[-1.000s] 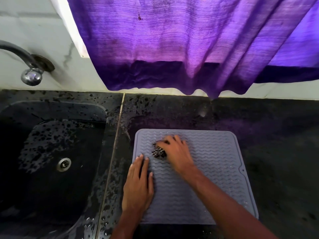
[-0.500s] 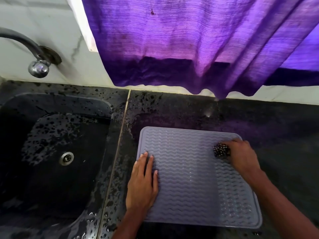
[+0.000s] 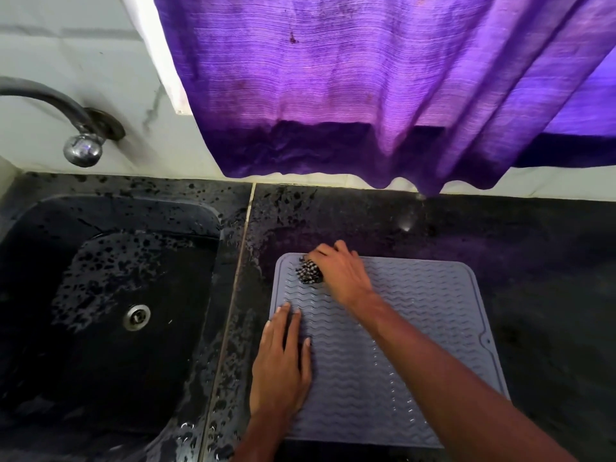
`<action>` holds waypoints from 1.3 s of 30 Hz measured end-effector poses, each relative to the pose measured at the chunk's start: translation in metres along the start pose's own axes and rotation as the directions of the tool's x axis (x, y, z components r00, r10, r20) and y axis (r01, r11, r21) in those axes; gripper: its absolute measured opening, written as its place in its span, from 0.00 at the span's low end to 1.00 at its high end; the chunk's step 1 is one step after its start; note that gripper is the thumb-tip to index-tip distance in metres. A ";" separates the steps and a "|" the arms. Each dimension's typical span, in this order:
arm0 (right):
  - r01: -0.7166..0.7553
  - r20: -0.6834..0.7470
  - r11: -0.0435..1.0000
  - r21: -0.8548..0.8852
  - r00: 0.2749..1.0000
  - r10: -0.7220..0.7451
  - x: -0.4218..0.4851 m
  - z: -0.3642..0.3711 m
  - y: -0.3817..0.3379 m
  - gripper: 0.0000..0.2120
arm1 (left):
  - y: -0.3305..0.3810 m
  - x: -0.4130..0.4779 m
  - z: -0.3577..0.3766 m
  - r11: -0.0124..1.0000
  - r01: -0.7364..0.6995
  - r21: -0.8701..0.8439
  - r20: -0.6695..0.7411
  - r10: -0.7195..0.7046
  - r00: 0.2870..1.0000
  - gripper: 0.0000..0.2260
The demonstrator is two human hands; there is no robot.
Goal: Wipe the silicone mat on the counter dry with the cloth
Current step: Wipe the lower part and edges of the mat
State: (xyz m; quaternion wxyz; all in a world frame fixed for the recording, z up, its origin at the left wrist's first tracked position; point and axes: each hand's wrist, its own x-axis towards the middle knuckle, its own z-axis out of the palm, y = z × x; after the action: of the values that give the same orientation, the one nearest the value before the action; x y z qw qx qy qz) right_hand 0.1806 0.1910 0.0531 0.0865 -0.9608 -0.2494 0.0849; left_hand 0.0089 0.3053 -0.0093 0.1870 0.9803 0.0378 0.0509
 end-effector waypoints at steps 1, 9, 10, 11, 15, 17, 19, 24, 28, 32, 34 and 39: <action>-0.008 0.010 1.000 0.006 1.000 0.007 -0.005 -0.002 0.013 0.24 | 0.000 0.000 0.000 1.000 0.004 -0.004 -0.002 -0.004 1.000 0.24; -0.272 0.025 0.962 -0.015 0.962 0.272 -0.064 -0.020 0.119 0.24 | 0.001 -0.001 0.001 1.000 0.020 -0.020 -0.005 -0.020 1.000 0.24; -0.319 0.030 0.947 -0.036 0.947 0.320 -0.068 -0.024 0.126 0.21 | 0.001 -0.001 0.001 1.000 0.021 -0.019 -0.003 -0.021 1.000 0.24; -0.359 0.032 0.931 -0.065 0.932 0.361 -0.070 -0.027 0.130 0.18 | 0.001 -0.001 0.001 1.000 0.022 -0.017 -0.003 -0.022 1.000 0.25; -0.378 0.007 0.925 -0.044 0.925 0.379 -0.054 -0.032 0.116 0.14 | 0.002 -0.001 0.001 1.000 0.023 -0.016 -0.004 -0.023 1.000 0.24; -0.261 -0.010 0.959 0.113 0.964 0.264 -0.035 -0.027 0.091 0.19 | 0.002 0.000 0.001 1.000 0.020 -0.022 -0.007 -0.020 1.000 0.24; -0.147 -0.024 0.970 0.193 0.988 0.154 -0.017 -0.021 0.059 0.22 | 0.001 0.000 0.001 0.999 0.021 -0.024 0.002 -0.021 1.000 0.24; -0.111 0.005 0.986 0.125 0.994 0.111 -0.008 -0.001 0.025 0.21 | 0.000 -0.001 0.002 0.999 0.026 -0.037 -0.007 -0.026 1.000 0.25; -0.180 0.031 0.981 0.075 0.984 0.178 -0.029 -0.009 0.066 0.21 | -0.002 -0.001 0.006 0.997 0.020 -0.068 -0.034 -0.022 0.999 0.24; -0.333 0.056 0.943 0.031 0.942 0.331 -0.068 -0.028 0.129 0.18 | -0.004 -0.001 0.010 0.996 0.015 -0.085 -0.045 -0.019 0.999 0.24; -0.420 0.030 0.899 0.126 0.907 0.419 -0.084 -0.037 0.157 0.14 | -0.003 -0.002 0.010 0.997 0.029 -0.075 -0.050 -0.032 0.998 0.24; -0.522 0.456 -0.019 0.853 0.727 0.513 -0.097 -0.067 0.156 0.11 | -0.002 -0.003 0.009 0.999 0.027 -0.031 -0.054 -0.029 0.998 0.25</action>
State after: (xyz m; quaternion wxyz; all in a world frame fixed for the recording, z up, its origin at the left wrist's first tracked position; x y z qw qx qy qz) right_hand 0.1837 0.0005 0.0973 0.6151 -0.7119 0.2319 0.2470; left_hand 0.0069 0.3031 -0.0188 0.2017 0.9749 0.0558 0.0757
